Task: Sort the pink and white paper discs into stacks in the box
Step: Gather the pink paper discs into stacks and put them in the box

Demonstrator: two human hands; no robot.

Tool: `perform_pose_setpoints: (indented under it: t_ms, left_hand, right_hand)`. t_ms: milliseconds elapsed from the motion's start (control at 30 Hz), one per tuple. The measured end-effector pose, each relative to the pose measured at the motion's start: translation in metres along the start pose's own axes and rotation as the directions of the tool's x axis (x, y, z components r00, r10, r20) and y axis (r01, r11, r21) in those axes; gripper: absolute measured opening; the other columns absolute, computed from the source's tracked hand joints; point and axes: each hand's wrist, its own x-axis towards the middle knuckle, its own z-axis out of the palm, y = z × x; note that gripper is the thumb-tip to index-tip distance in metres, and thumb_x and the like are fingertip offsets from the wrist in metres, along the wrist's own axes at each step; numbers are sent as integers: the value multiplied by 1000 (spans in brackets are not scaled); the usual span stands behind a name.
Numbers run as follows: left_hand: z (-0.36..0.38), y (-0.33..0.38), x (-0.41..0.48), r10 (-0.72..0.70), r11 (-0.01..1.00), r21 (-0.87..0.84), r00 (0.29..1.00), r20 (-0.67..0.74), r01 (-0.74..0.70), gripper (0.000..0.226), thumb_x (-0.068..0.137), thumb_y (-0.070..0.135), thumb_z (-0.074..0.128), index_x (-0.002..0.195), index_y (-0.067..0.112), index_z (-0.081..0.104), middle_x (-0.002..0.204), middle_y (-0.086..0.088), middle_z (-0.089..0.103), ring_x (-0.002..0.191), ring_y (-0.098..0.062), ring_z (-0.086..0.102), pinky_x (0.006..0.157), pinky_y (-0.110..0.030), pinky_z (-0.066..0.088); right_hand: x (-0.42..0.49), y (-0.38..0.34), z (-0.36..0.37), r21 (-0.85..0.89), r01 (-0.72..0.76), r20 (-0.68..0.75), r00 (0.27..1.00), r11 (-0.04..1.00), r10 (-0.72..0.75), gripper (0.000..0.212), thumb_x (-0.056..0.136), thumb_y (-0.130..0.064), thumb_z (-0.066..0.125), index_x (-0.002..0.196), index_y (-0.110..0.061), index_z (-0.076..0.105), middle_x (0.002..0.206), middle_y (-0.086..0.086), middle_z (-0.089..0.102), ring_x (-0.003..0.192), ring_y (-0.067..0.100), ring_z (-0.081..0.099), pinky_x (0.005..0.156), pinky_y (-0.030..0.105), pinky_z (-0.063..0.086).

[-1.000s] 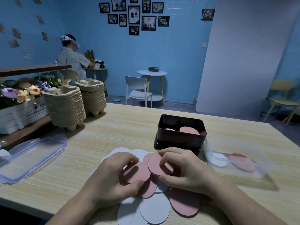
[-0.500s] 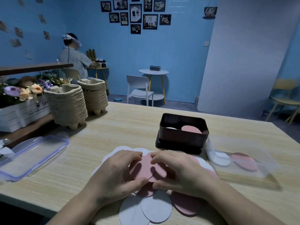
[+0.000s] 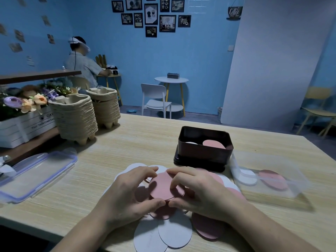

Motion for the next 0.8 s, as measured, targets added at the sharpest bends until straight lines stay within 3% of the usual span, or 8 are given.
perform_pose_setpoints:
  t_ms: [100,233,367,467,600,800]
  left_hand:
    - [0,0,0,-8,1000,-22,1000,-2,8,49,78,51,84,114,21,71,107,18,72,102,-5,70,85,-31,56]
    - [1,-1,-1,6,1000,-25,1000,14,-6,50,78,50,85,115,19,72,107,17,73,100,-3,71,81,-33,59]
    - [4,-2,-1,45,999,-29,999,20,-44,49,77,49,86,115,21,71,107,16,75,96,-5,73,76,-33,60]
    - [5,-5,-1,66,998,-18,998,-5,-66,49,73,47,88,110,21,70,108,15,76,101,-8,74,75,-32,60]
    - [5,-3,-1,81,997,-4,997,-2,-81,49,72,50,86,108,22,68,108,14,76,109,3,70,78,-25,57]
    - [3,-2,-1,69,997,21,997,39,-69,44,78,50,85,110,23,69,112,17,74,98,-2,69,80,-29,57]
  right_hand:
    - [-1,0,-2,16,-10,-37,999,1000,11,30,90,-52,74,97,-26,61,142,1,63,135,0,53,99,27,50]
    - [0,1,0,34,5,-62,998,999,-3,33,87,-51,77,97,-24,62,143,7,62,139,-12,43,93,34,56]
    - [2,2,5,30,18,-63,998,999,-16,39,83,-53,81,101,-23,62,148,9,60,144,-6,42,92,38,57]
    - [2,6,8,38,26,-53,998,999,-24,45,79,-54,85,102,-22,62,144,9,62,137,3,54,90,37,57]
    - [3,8,8,40,47,-30,998,998,-46,47,78,-55,86,102,-22,63,137,6,67,127,7,61,84,34,58]
    - [2,4,3,85,16,-57,998,996,-11,43,82,-55,81,102,-20,66,135,4,67,122,10,64,89,31,56]
